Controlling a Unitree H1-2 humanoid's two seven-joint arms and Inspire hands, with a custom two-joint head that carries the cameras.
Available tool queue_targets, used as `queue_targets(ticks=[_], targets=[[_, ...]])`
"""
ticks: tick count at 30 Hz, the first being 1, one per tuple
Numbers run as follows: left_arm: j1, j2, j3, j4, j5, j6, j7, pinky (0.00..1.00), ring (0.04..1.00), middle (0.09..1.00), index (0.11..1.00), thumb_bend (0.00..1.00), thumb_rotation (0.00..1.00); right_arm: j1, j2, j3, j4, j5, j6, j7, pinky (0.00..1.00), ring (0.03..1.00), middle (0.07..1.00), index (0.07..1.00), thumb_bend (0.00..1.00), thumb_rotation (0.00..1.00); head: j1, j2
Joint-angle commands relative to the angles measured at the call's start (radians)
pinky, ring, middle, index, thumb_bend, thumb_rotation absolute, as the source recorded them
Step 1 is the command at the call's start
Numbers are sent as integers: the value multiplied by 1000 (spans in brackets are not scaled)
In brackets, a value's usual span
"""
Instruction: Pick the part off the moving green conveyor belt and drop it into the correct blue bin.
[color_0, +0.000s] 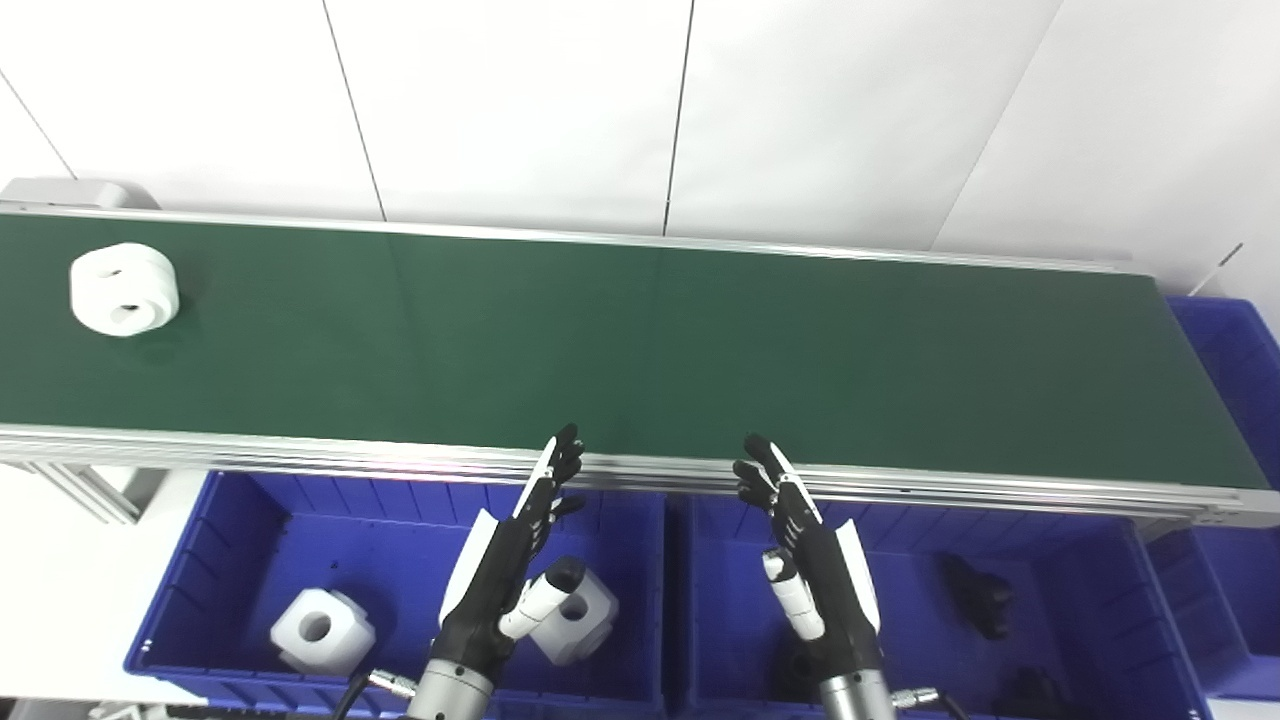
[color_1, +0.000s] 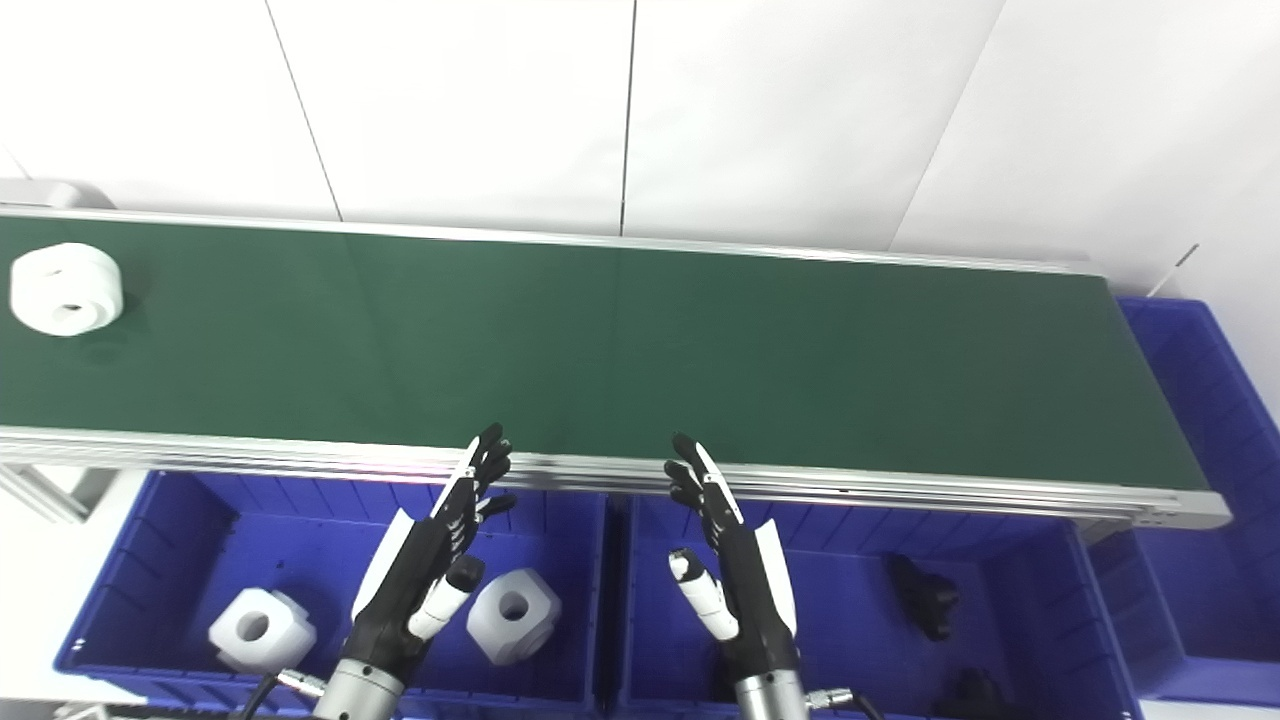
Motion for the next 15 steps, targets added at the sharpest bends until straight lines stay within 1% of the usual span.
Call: queue_targets(ticks=[1, 6, 9, 12, 15], targets=[[-3, -4, 1, -28, -5, -12, -1, 876, 973, 983, 1000, 877, 1000, -9, 11, 4, -25, -4, -62, -13, 845, 889, 941, 929, 803, 1000, 1, -1], [-4, -4, 3, -25, -6, -15, -1, 879, 973, 984, 1000, 873, 1000, -8, 11, 8, -22, 0, -62, -17, 851, 890, 942, 932, 806, 1000, 5, 0], [-5, -6, 2, -28, -5, -11, -1, 885, 973, 983, 1000, 873, 1000, -4, 13, 6, -26, 35, -57, -5, 856, 887, 938, 934, 802, 1000, 16, 5], [-6, -9, 3, -28, 1, -12, 3, 888, 973, 983, 1000, 871, 1000, 14, 33, -2, -51, 104, -11, 5, 852, 871, 922, 931, 815, 1000, 26, 9], [-10, -12, 10, -19, 6, -29, 16, 892, 977, 990, 1000, 854, 1000, 27, 45, -11, -62, 122, 6, -1, 857, 870, 928, 950, 829, 1000, 29, 6]])
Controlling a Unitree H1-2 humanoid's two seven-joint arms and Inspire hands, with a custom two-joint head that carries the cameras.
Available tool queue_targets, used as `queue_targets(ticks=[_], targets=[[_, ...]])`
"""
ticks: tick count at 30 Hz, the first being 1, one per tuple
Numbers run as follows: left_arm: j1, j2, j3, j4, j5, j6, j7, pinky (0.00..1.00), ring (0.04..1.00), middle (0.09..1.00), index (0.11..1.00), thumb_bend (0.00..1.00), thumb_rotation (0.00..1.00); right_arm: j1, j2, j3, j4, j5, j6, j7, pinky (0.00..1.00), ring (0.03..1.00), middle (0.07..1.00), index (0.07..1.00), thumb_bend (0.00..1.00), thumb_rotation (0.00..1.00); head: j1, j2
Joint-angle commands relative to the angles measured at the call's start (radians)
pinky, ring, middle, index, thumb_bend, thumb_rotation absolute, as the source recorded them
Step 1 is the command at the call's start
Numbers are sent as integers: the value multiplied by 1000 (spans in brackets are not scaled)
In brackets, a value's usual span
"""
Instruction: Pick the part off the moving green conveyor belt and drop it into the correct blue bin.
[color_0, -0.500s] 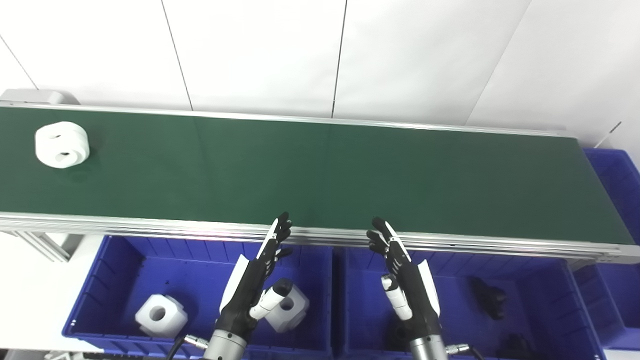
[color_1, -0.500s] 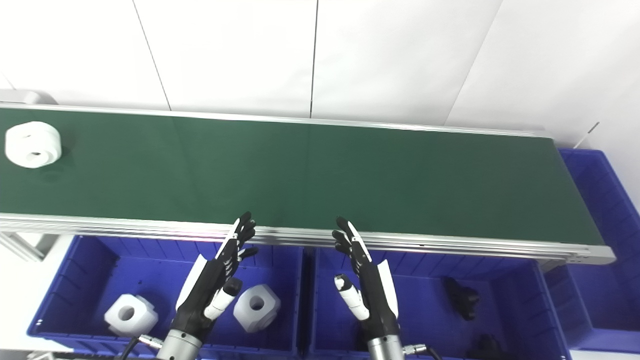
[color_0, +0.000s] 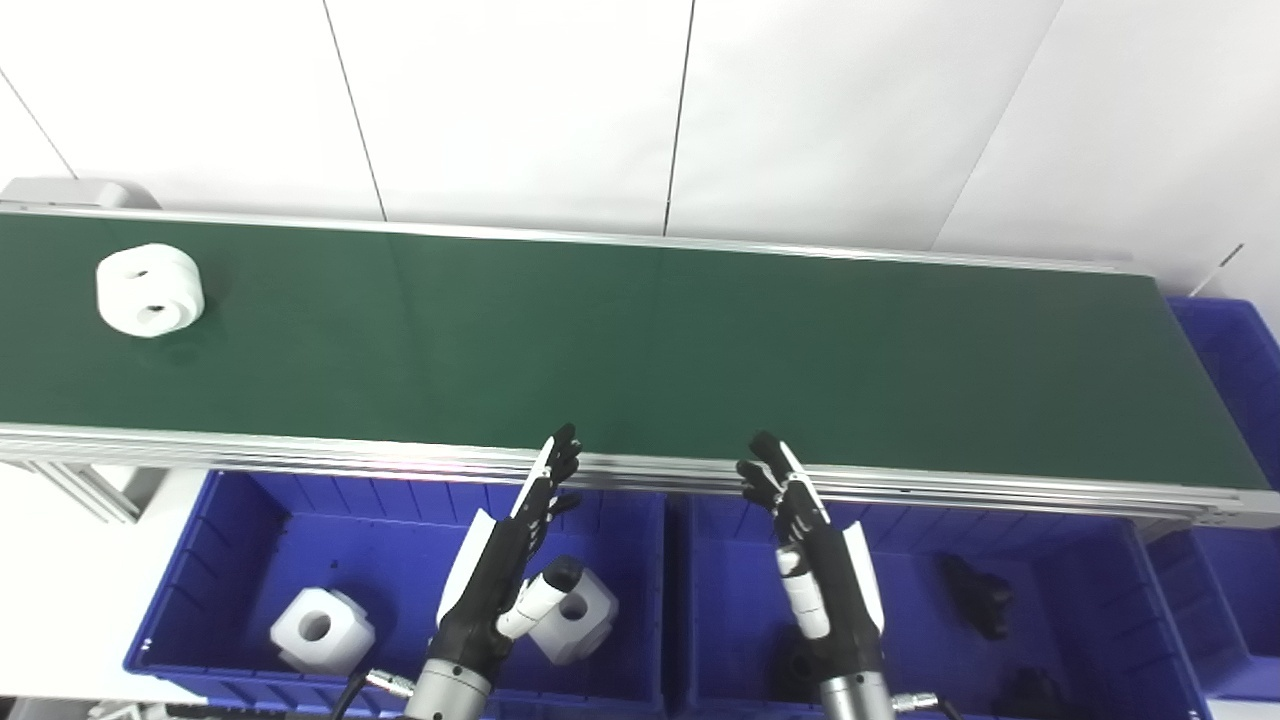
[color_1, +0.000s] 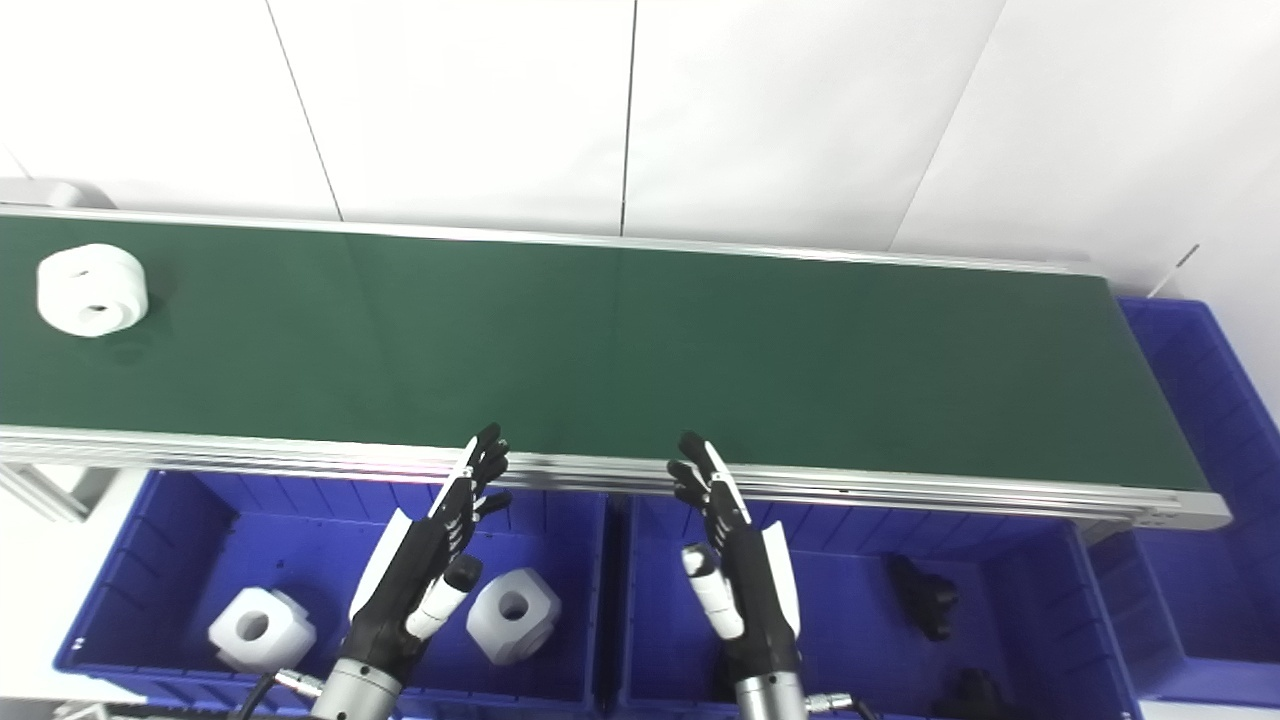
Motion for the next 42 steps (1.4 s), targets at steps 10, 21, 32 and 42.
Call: queue_targets(ticks=[10, 21, 32, 42], targets=[[-26, -26, 36, 28, 13, -109, 67, 910, 995, 1000, 988, 841, 1000, 12, 24, -32, -44, 16, -4, -1, 871, 886, 931, 952, 852, 1000, 10, 1], [-22, -46, 32, 27, 30, -112, 71, 908, 988, 998, 981, 839, 1000, 15, 14, -33, -52, 37, 15, 19, 888, 903, 944, 956, 858, 1000, 21, 7], [-23, -47, 26, 35, 22, -104, 63, 907, 987, 998, 982, 847, 1000, 6, 7, -37, -21, 12, -13, 22, 868, 891, 938, 950, 854, 1000, 35, -5], [-24, -59, 14, 73, 32, -120, 73, 895, 983, 994, 978, 871, 1000, 1, -11, -43, 4, 15, -35, 32, 860, 886, 932, 943, 848, 1000, 121, -73]])
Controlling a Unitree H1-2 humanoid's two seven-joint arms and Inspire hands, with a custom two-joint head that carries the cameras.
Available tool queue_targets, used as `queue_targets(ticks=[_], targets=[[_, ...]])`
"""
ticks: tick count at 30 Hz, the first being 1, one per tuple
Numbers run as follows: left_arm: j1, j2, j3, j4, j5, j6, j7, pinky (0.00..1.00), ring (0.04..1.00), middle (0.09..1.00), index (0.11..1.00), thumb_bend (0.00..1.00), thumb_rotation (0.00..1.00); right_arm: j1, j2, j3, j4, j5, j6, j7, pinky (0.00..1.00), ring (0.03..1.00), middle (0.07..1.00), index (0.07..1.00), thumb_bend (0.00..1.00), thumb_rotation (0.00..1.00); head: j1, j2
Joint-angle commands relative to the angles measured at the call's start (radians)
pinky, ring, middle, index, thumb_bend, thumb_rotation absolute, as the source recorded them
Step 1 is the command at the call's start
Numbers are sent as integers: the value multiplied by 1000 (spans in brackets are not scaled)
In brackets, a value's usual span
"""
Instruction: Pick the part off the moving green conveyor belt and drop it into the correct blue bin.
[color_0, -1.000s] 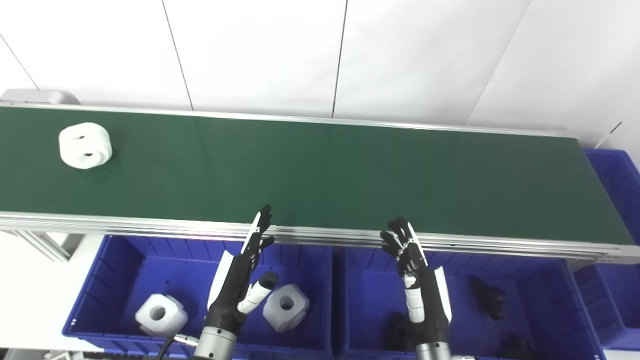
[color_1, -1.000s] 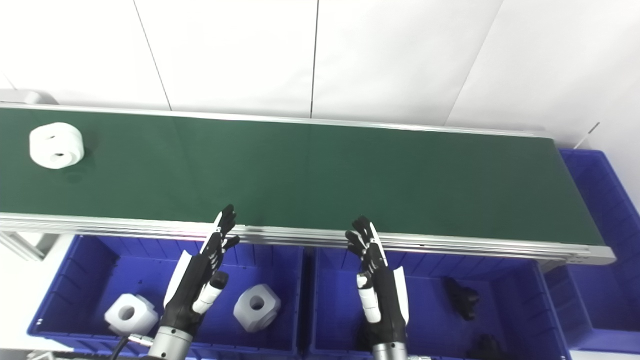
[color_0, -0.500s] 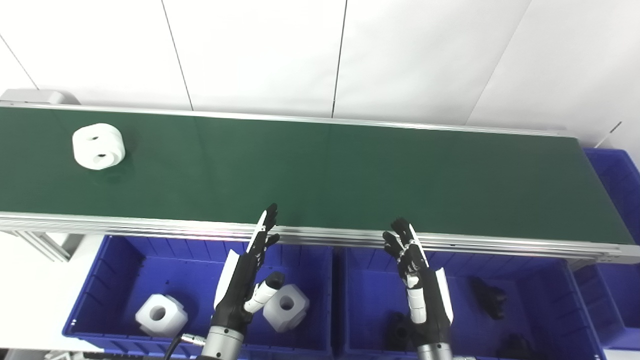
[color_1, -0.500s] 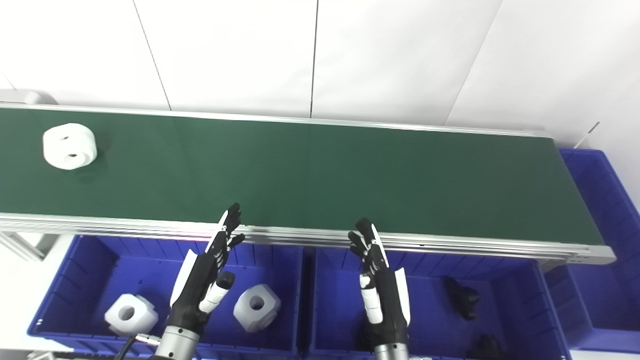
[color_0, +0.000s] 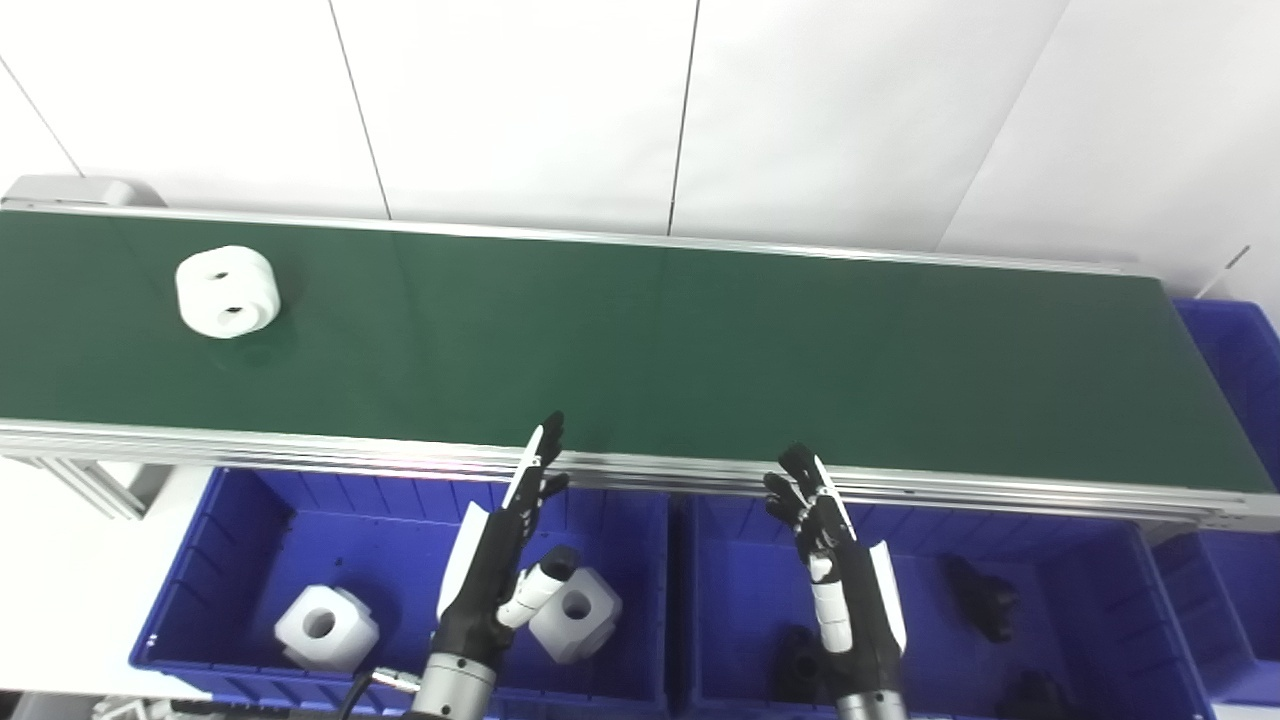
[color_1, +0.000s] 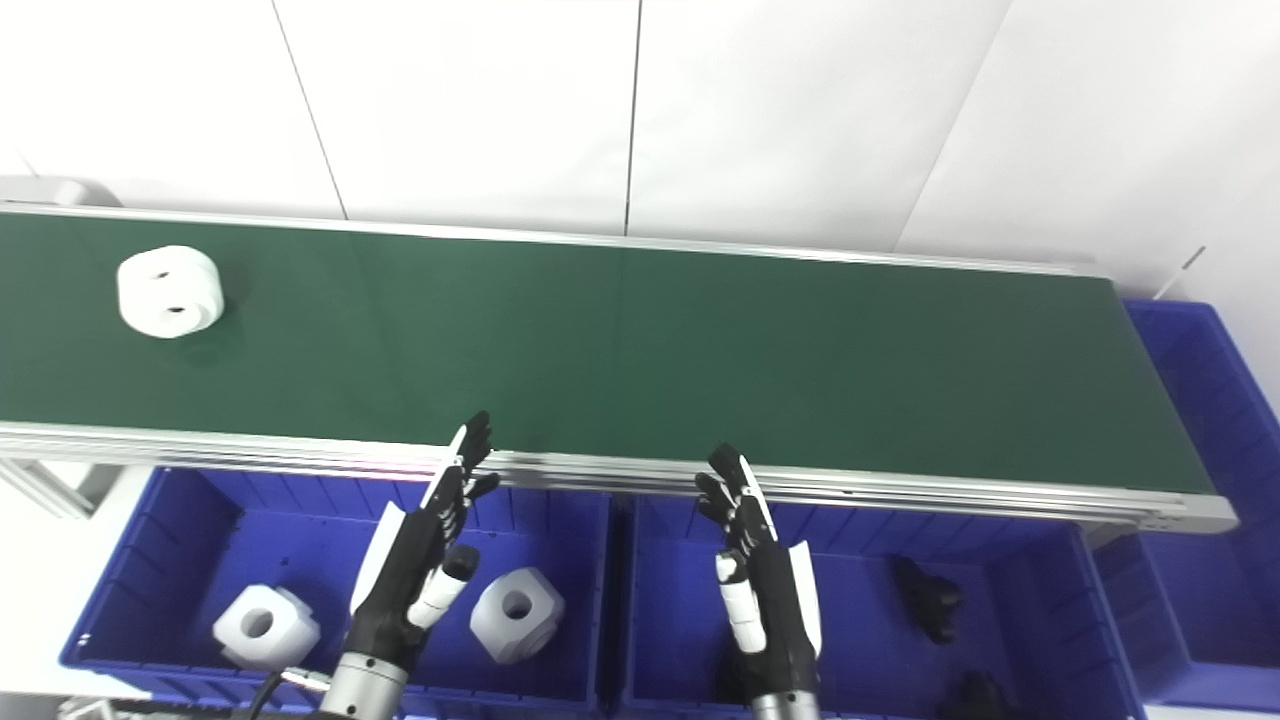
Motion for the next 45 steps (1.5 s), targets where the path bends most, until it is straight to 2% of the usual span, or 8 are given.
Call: queue_targets(ticks=[1, 8, 10, 16, 29, 35, 40, 45], targets=[[-14, -19, -10, -6, 10, -39, 12, 895, 985, 991, 975, 876, 1000, -17, -8, -4, -7, 10, -54, 13, 861, 885, 931, 940, 849, 1000, 41, 5], [-20, -44, -23, -3, 26, -27, 19, 902, 975, 981, 967, 889, 991, -25, -25, -17, -7, 42, -59, 21, 918, 923, 949, 960, 858, 1000, 139, 28], [-22, -52, -28, 6, 34, -32, 24, 904, 975, 982, 971, 887, 990, -27, -30, -20, 3, 46, -73, 22, 927, 929, 956, 972, 855, 1000, 151, 19], [-35, -64, -32, 72, 31, -71, 40, 921, 981, 992, 978, 862, 985, -39, -42, -24, 49, 62, -86, 39, 937, 930, 957, 994, 844, 1000, 162, -45], [-69, -64, -27, 155, 38, -128, 71, 902, 967, 977, 965, 861, 962, -62, -44, -33, 99, 48, -85, 35, 917, 922, 950, 986, 823, 1000, 165, -87], [-59, -59, -31, 128, 41, -117, 68, 893, 964, 974, 966, 858, 956, -55, -42, -30, 82, 33, -86, 28, 898, 913, 944, 979, 818, 1000, 161, -58], [-49, -66, -38, 105, 36, -102, 61, 907, 969, 978, 965, 862, 954, -45, -47, -30, 55, 46, -85, 40, 900, 917, 951, 994, 824, 1000, 186, -25], [-44, -71, -46, 81, 41, -82, 57, 927, 982, 984, 967, 844, 947, -41, -49, -30, 37, 48, -86, 44, 896, 917, 957, 1000, 819, 1000, 201, -10]])
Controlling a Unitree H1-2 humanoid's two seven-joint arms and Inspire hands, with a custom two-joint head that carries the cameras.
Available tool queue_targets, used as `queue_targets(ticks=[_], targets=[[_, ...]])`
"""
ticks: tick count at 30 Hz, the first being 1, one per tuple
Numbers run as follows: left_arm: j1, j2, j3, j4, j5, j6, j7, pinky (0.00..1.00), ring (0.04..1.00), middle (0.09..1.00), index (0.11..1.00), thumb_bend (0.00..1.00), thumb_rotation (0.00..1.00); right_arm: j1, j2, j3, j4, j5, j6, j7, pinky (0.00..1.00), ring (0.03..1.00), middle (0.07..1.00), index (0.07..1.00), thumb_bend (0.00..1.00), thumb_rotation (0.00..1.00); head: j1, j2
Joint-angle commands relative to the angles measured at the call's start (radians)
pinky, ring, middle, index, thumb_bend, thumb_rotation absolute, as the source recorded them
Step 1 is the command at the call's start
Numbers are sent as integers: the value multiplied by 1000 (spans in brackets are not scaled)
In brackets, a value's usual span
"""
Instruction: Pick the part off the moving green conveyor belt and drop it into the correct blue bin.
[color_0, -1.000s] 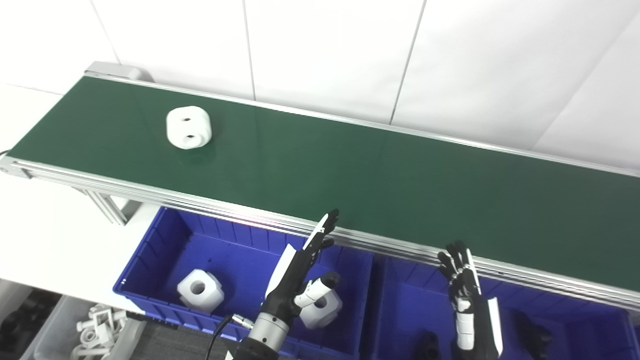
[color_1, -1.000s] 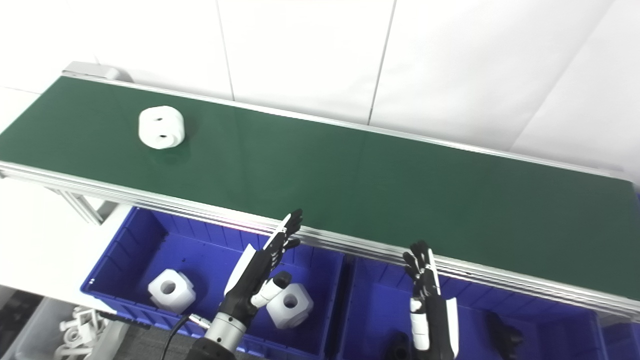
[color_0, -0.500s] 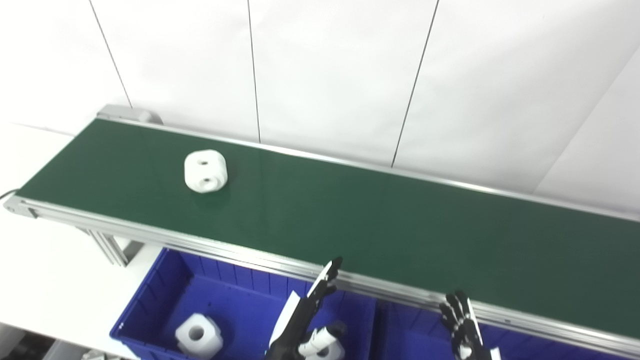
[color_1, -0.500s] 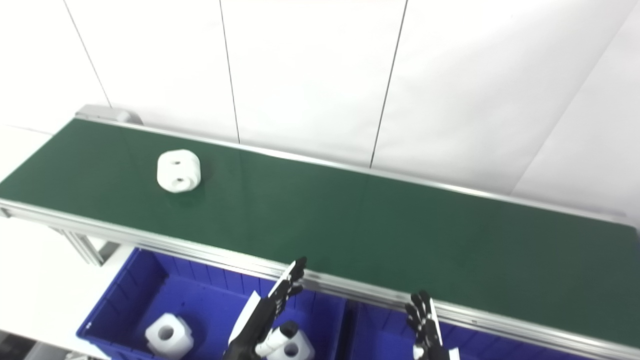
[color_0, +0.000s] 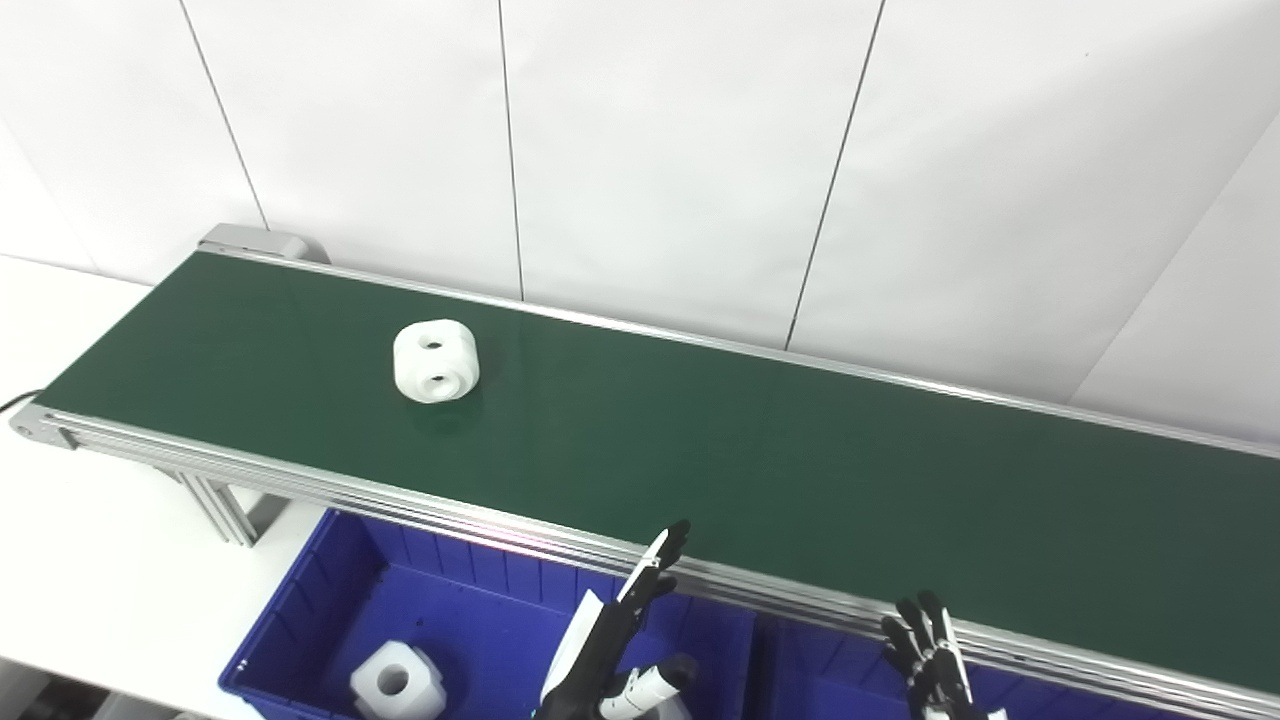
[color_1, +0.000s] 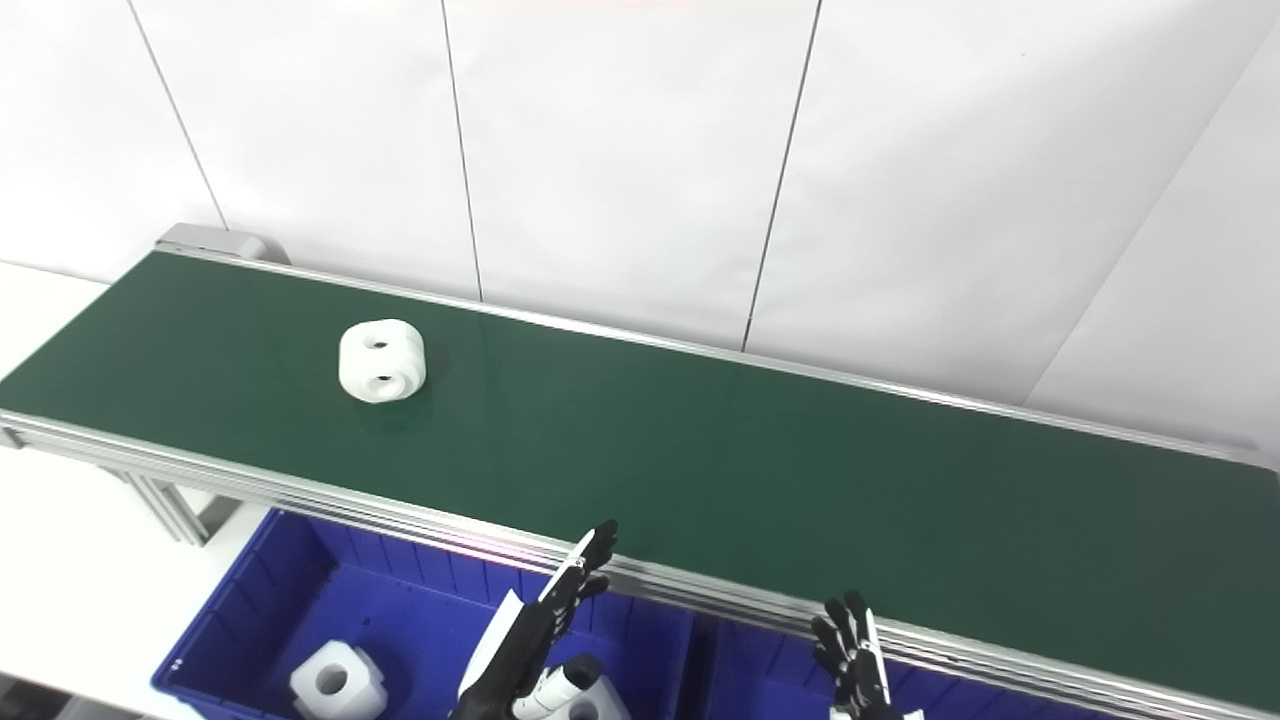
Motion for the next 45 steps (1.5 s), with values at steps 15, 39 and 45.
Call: queue_targets(ticks=[15, 39, 45], targets=[[4, -61, -32, -98, -7, 16, -2, 936, 984, 987, 985, 829, 984, -32, 12, 6, -41, -10, -57, 5, 908, 914, 954, 1000, 799, 1000, 72, 75], [-388, 193, 135, -291, 245, 204, -72, 885, 986, 996, 1000, 821, 649, -79, 11, -1, 24, 11, -59, 24, 784, 847, 910, 949, 817, 1000, 76, 61], [-508, 316, 147, -273, 354, 256, -133, 784, 945, 966, 985, 840, 606, -80, 18, 3, 30, 3, -59, 23, 782, 845, 906, 949, 825, 996, 65, 52]])
